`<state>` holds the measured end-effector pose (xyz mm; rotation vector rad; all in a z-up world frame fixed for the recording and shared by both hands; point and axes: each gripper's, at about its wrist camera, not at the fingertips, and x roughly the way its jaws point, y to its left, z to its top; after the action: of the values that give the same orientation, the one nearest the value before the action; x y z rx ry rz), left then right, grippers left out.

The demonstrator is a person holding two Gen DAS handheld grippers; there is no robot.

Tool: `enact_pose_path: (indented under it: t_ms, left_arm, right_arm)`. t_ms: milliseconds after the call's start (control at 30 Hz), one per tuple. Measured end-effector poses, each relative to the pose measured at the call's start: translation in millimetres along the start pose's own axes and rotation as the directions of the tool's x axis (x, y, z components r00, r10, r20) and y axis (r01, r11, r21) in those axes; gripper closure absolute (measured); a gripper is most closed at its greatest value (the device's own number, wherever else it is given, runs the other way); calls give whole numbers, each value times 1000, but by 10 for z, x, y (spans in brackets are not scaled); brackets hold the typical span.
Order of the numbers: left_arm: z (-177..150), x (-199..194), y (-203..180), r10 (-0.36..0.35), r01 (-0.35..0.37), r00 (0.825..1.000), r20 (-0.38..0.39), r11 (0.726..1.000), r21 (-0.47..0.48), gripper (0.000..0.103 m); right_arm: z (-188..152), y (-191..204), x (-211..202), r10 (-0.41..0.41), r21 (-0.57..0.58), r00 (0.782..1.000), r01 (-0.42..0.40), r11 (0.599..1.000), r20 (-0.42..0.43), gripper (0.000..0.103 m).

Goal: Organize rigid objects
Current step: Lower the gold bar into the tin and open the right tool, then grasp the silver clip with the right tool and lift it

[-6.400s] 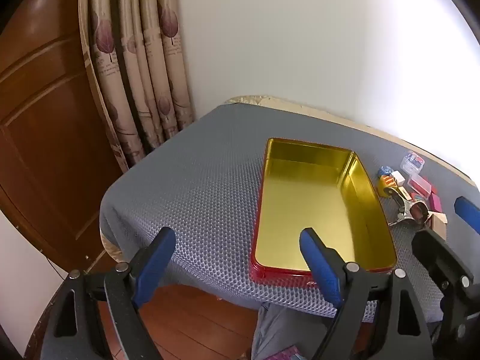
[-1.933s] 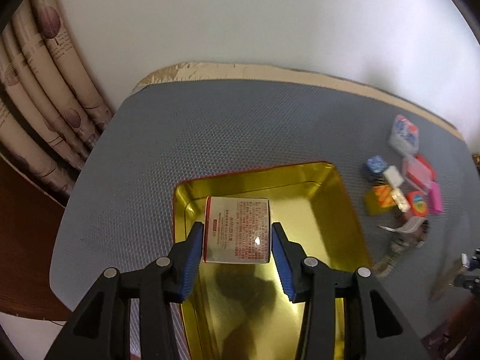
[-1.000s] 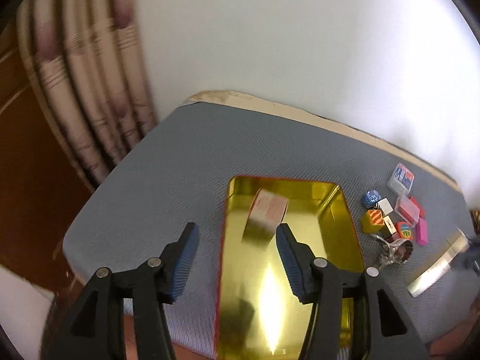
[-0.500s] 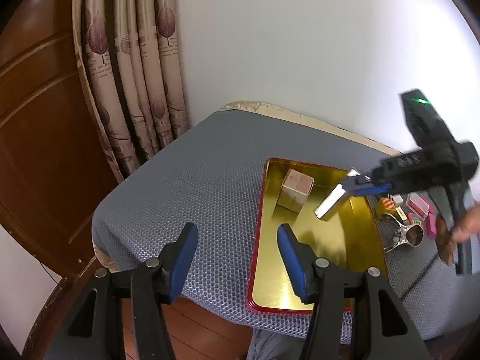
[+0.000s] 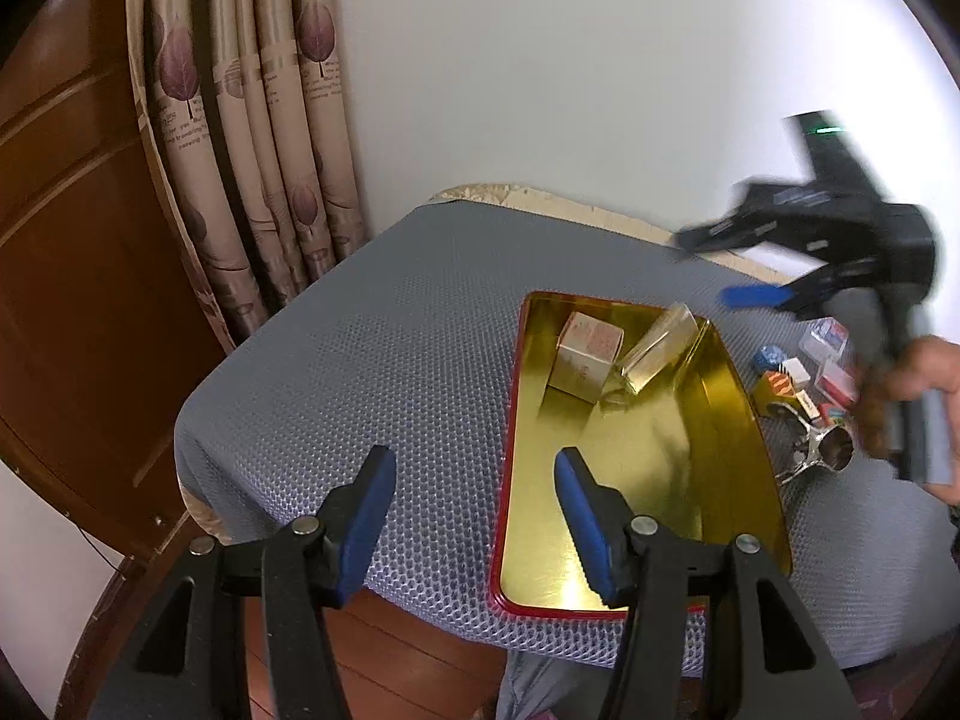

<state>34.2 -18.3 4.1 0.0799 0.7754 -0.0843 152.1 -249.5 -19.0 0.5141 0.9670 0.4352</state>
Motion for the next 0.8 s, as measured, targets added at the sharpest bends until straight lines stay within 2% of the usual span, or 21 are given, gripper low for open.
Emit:
enact_pose_path:
  t_ms: [33, 100, 133, 200, 233, 300, 367, 400, 467, 533, 600, 633, 700, 767, 800]
  left_arm:
    - [-15, 12, -17, 1, -1, 1000, -5, 1000, 5, 47]
    - [-34, 17, -47, -2, 2, 1000, -6, 1000, 15, 47]
    - [-41, 12, -68, 0, 0, 1000, -4, 1000, 23, 47]
    - [-53, -3, -103, -1, 1, 1000, 2, 999, 37, 47]
    - [-55, -16, -124, -10, 9, 1000, 5, 999, 44, 47]
    - [-62, -51, -202, -42, 42, 999, 8, 997, 69, 47]
    - [-70, -99, -325, -80, 78, 997, 8, 992, 103, 47]
    - [-78, -114, -390, -101, 100, 995, 2, 988, 121, 47]
    - [-95, -159, -574, -161, 162, 987, -20, 973, 164, 47]
    - [-112, -200, -777, -202, 206, 979, -41, 960, 189, 47]
    - [-109, -221, -910, -219, 224, 975, -50, 957, 183, 47]
    - [-107, -228, -963, -229, 235, 972, -55, 956, 175, 47]
    - [-108, -228, -1021, -242, 251, 968, -72, 954, 162, 47]
    - [-125, -226, -1047, -237, 247, 968, -83, 956, 158, 47]
    - [-137, -226, -1042, -230, 241, 970, -83, 958, 158, 47]
  right_arm:
    - [-65, -93, -193, 24, 19, 998, -25, 1000, 55, 19]
    - [-225, -288, -520, 19, 52, 990, -26, 998, 139, 17]
    - [-378, -434, -744, -15, 71, 982, 2, 998, 186, 12]
    - [-678, -687, -1077, -129, 87, 962, 110, 990, 242, 7]
    - [-908, -869, -1262, -246, 93, 935, 229, 969, 257, 7]
    - [-1241, -1161, -1434, -418, 95, 879, 407, 909, 232, 7]
    - [-1509, -1370, -1537, -531, 94, 825, 523, 847, 196, 7]
    - [-1677, -1480, -1604, -563, 85, 806, 558, 826, 182, 7]
    - [-1882, -1594, -1703, -575, 67, 799, 573, 817, 177, 7]
    - [-1975, -1638, -1766, -565, 55, 803, 566, 823, 189, 7]
    - [-2016, -1532, -1776, -529, 25, 823, 537, 844, 208, 7]
    - [-2028, -1476, -1800, -495, -10, 840, 510, 860, 221, 7]
    - [-1914, -1181, -1706, -432, -149, 873, 470, 870, 227, 7]
    - [-1781, -698, -1491, -422, -372, 874, 484, 792, 239, 7]
    - [-1732, -478, -1357, -429, -473, 868, 496, 728, 250, 4]
